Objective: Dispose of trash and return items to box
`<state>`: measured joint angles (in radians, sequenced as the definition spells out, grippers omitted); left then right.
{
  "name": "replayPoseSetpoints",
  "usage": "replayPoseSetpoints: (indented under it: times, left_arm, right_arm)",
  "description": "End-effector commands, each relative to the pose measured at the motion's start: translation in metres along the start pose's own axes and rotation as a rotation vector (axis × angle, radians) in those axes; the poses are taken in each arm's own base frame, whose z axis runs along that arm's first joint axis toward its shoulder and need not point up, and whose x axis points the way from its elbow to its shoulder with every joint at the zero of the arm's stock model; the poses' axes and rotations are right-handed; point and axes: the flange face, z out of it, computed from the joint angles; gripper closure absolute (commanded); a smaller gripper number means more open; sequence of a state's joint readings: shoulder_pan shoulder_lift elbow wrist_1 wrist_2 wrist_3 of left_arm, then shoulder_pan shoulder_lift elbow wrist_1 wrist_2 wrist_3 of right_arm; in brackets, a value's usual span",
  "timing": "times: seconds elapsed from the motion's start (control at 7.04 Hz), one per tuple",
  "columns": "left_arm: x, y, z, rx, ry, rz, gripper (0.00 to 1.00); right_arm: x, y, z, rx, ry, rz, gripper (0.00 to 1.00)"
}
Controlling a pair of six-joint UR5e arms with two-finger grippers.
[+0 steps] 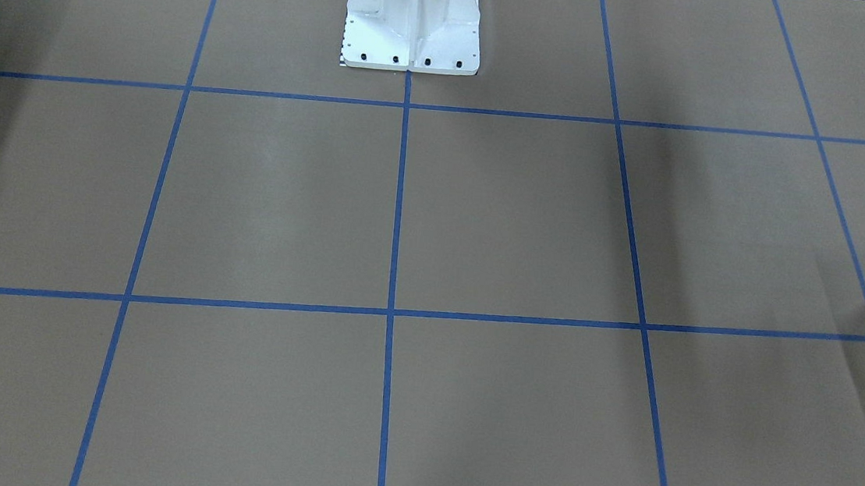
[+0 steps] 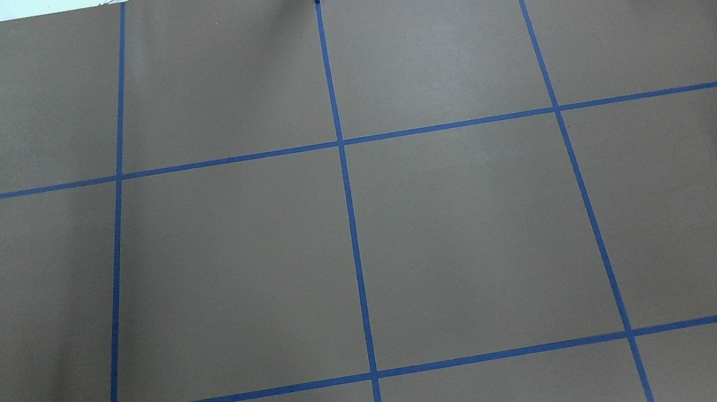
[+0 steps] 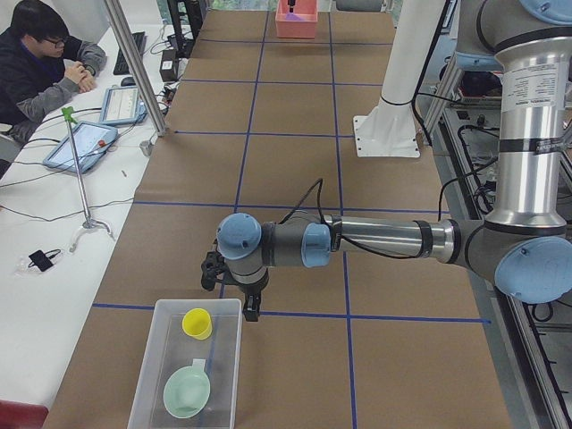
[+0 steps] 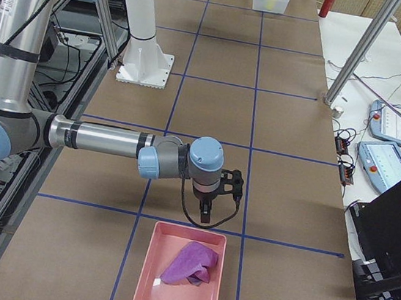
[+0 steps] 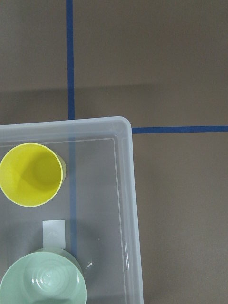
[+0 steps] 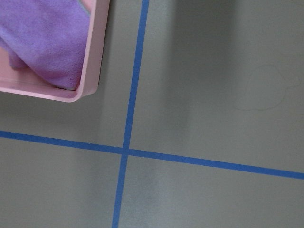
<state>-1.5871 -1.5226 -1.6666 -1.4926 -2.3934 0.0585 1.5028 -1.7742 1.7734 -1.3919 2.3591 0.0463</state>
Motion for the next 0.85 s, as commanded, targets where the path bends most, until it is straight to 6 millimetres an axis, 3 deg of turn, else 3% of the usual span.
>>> replayPoseSetpoints:
  times: [0.0,0.28,0.71]
  left_arm:
    - [0.0009,-0.0005,-0.0013,0.003,-0.001,0.004,0.01]
    - [0.0026,-0.0008,-0.0028,0.007,-0.001,0.008,0.01]
    - [0.0049,-0.0004,-0.0059,0.013,-0.001,0.012,0.01]
  right_arm:
    - [-0.0101,-0.0016,-0.0081,-0.017,-0.003,0.012,0.0]
    - [-0.0039,-0.0053,-0.005,-0.018,0.136,-0.01,0.0]
    - [-0.0076,-0.0061,-0.0046,-0.018,0.132,-0.016,0.0]
